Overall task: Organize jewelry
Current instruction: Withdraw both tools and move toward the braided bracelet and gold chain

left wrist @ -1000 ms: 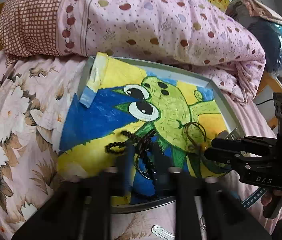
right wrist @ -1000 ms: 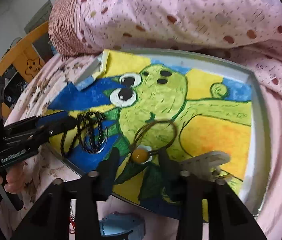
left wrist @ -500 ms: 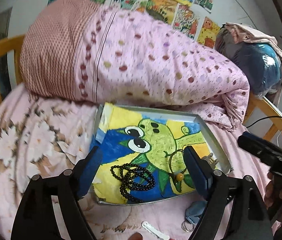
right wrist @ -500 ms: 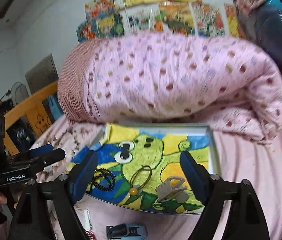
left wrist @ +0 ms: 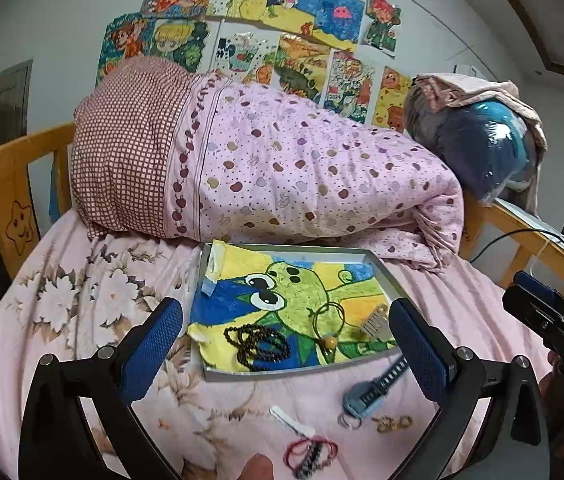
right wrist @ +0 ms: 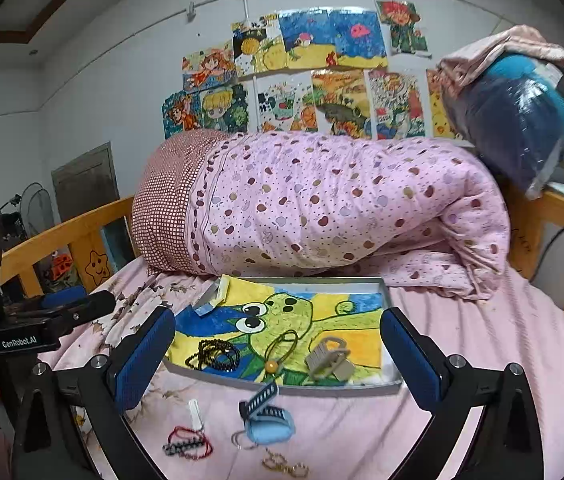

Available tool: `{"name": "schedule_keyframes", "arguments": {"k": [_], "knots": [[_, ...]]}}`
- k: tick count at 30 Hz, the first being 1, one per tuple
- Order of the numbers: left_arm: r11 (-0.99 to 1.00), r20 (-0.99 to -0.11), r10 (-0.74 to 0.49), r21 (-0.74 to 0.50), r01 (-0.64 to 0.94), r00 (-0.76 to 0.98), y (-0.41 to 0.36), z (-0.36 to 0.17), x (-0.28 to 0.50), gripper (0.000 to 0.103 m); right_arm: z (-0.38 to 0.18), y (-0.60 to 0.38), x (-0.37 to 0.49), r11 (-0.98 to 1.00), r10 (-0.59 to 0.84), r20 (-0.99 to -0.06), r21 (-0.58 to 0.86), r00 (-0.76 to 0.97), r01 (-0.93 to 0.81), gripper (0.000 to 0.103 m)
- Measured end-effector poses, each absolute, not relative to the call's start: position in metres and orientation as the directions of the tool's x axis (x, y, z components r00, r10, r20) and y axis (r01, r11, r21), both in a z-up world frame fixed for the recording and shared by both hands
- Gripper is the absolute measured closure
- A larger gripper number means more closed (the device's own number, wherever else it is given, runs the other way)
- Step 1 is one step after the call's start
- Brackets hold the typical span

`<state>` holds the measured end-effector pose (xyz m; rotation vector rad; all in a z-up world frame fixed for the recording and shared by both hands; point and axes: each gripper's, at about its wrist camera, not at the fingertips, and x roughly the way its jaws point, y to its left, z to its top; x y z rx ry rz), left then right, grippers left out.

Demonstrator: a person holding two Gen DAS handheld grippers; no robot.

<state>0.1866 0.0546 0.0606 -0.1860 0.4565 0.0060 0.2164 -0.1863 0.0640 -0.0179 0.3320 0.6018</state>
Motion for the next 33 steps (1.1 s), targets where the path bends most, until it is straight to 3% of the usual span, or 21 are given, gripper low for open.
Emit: {"name": "schedule_keyframes", "arguments": {"k": [11,33], "knots": [[0.99,-0.417,-0.037,-0.138,-0.023,0.908,0.038,0.055,0.123,0.002,0.053,-0.212,0.156,0.856,0.497,-0.325,0.03,0.805,-0.516,0.0],[0.995,-0.556,-0.031,-0.095,-0.027,0.831,0.035,-0.01,0.077,0.002,0.001,-0.225,0.142,0.887,0.42,-0.514,0.056,0.748,-0.459,0.0]]}}
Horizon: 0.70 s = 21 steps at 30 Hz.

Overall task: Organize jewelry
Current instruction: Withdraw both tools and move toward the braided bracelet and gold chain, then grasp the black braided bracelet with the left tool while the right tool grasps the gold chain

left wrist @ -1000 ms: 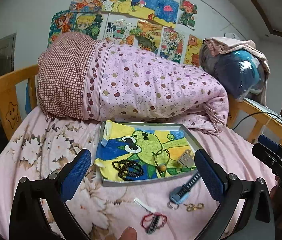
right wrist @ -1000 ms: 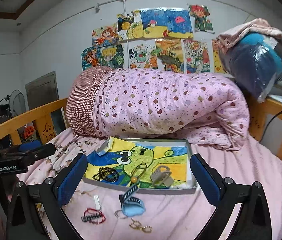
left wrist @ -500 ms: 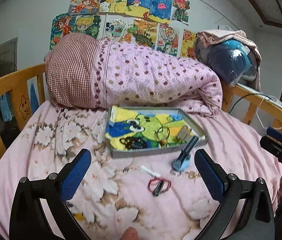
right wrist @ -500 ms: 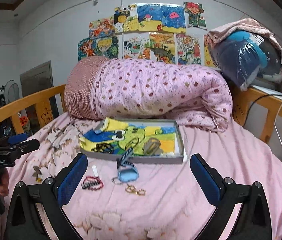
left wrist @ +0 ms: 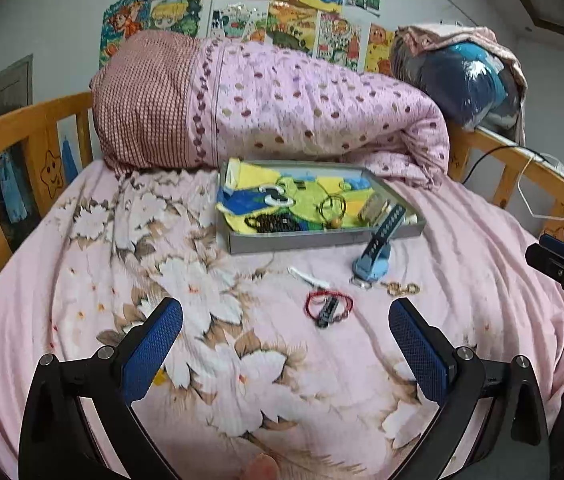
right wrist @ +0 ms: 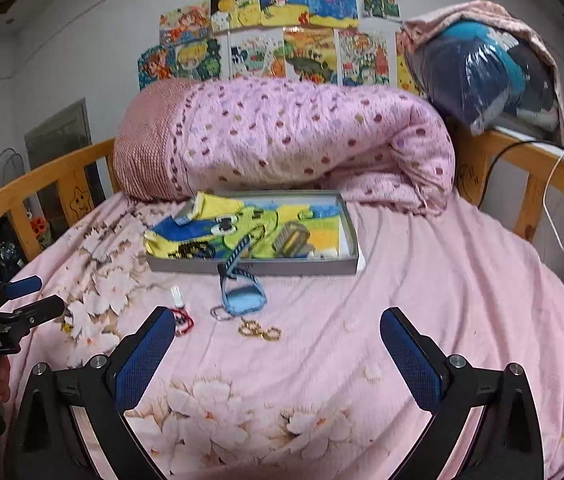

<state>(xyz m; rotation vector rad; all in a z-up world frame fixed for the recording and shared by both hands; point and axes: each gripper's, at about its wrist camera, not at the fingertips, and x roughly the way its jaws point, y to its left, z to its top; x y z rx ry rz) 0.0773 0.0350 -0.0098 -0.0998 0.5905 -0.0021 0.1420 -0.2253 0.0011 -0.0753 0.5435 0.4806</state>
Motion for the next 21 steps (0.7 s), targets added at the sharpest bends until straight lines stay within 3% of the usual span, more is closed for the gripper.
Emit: {"name": "schedule_keyframes", "arguments": {"k": [13,21], "knots": [[0.997,-0.64,-0.058,-0.08,0.008,0.766,0.023,-0.045,0.093,0.002,-0.027,-0.222,0.159,0.88,0.396,-0.615,0.043,0.681,-0.473,0.0],[0.996,-0.66,-0.087,-0.064,0.059,0.746,0.015,-0.057,0.108,0.002,-0.042,-0.214,0.183,0.812,0.458,-0.667,0.046,0.587,-0.582,0.0]]}}
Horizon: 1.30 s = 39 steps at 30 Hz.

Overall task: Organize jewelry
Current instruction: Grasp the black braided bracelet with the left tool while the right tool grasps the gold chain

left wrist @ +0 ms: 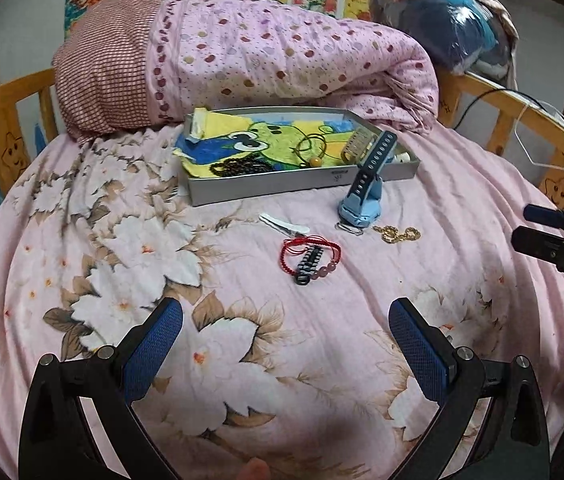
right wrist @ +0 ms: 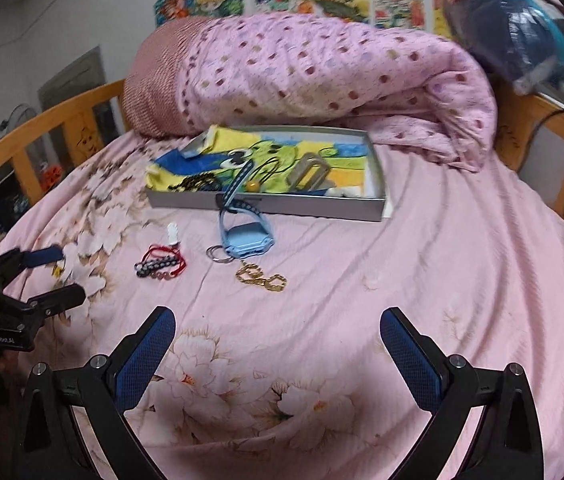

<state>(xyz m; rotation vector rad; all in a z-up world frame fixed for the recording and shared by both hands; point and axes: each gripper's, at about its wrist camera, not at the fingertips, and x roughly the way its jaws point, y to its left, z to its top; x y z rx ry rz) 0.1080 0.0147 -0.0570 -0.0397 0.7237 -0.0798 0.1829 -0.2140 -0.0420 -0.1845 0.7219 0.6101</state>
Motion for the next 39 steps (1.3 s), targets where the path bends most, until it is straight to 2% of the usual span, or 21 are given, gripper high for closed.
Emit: {"name": "schedule_keyframes", "arguments": {"k": [6,8,11,13,17,21,25,27,31,33,37,39], "knots": [[0.993,-0.654,-0.114,-0.063,0.097,0.748,0.01,-0.062,0.123,0.003,-0.058,-0.207,0.211,0.78,0.491,-0.682,0.066,0.542,-0.622,0.0],[0.993,-0.651,-0.118,-0.061,0.103,0.75,0.009,-0.063,0.128,0.005,-0.062,-0.205,0.221,0.772,0.503,-0.681,0.076,0.533,-0.631,0.004],[0.991,-0.654,-0.128,-0.055,0.122,0.746,0.006,-0.065,0.138,0.019,-0.07,-0.197,0.236,0.756,0.518,-0.682,0.082,0.517,-0.649,0.012],[0.989,-0.663,-0.14,-0.055,0.139,0.736,0.005,-0.068,0.146,0.033,-0.075,-0.191,0.244,0.743,0.529,-0.684,0.087,0.502,-0.664,0.016],[0.986,-0.682,-0.155,-0.059,0.158,0.715,0.005,-0.075,0.157,0.048,-0.086,-0.178,0.253,0.713,0.542,-0.697,0.084,0.47,-0.696,0.03],[0.984,-0.714,-0.159,-0.063,0.164,0.682,0.005,-0.085,0.168,0.068,-0.096,-0.167,0.26,0.681,0.554,-0.714,0.094,0.427,-0.727,0.039],[0.984,-0.73,-0.157,-0.059,0.167,0.666,0.005,-0.091,0.171,0.075,-0.106,-0.16,0.262,0.669,0.542,-0.736,0.085,0.406,-0.738,0.049],[0.984,-0.737,-0.155,-0.058,0.167,0.657,0.005,-0.094,0.173,0.08,-0.108,-0.159,0.264,0.669,0.543,-0.738,0.092,0.4,-0.738,0.05],[0.986,-0.741,-0.146,-0.055,0.156,0.656,0.006,-0.096,0.176,0.082,-0.109,-0.152,0.266,0.656,0.543,-0.742,0.081,0.394,-0.75,0.057],[0.987,-0.741,-0.141,-0.051,0.155,0.657,0.006,-0.097,0.177,0.086,-0.111,-0.149,0.267,0.654,0.533,-0.75,0.072,0.391,-0.753,0.059],[0.987,-0.74,-0.141,-0.051,0.154,0.657,0.005,-0.096,0.178,0.09,-0.111,-0.148,0.266,0.649,0.532,-0.753,0.068,0.388,-0.758,0.078],[0.987,-0.739,-0.138,-0.048,0.153,0.66,0.004,-0.095,0.177,0.09,-0.111,-0.148,0.264,0.644,0.536,-0.754,0.073,0.381,-0.762,0.081]]}}
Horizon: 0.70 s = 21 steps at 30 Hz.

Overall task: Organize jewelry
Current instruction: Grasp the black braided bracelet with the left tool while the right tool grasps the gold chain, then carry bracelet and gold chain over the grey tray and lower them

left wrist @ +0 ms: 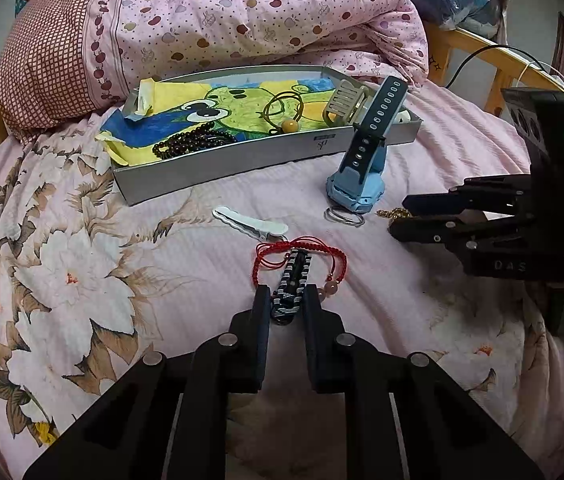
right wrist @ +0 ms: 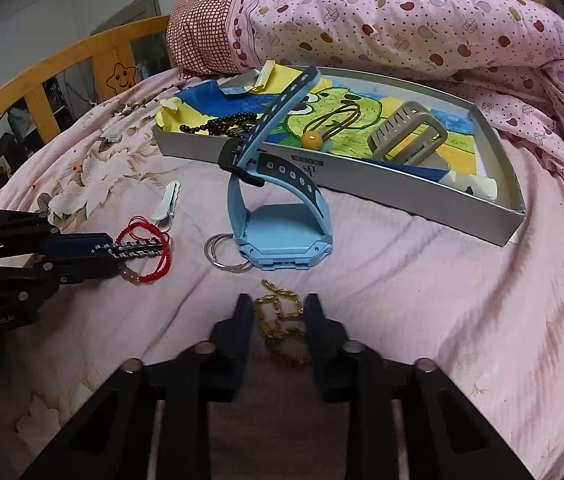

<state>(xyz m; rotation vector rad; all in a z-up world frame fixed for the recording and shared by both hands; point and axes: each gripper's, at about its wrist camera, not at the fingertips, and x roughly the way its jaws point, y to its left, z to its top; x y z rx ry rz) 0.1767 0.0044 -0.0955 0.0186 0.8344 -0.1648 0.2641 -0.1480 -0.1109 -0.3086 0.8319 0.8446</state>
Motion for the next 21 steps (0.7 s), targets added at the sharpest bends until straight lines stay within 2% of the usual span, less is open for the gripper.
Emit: {"name": "schedule_keyframes", "arguments": {"k": [7,15,21], "knots": [[0.988,-0.736,-0.136,-0.051,0.147,0.663,0.002,-0.093,0.166,0.09,-0.109,-0.143,0.25,0.622,0.535,-0.767,0.074,0.354,-0.779,0.081],[0.986,-0.733,-0.16,-0.087,0.143,0.661,0.0,-0.087,0.147,0.091,-0.106,-0.151,0.229,0.636,0.533,-0.797,0.156,0.284,-0.756,0.082],[0.984,-0.733,-0.177,-0.113,0.139,0.657,-0.003,-0.083,0.139,0.091,-0.088,-0.161,0.214,0.652,0.577,-0.763,0.216,0.292,-0.727,0.082]]}}
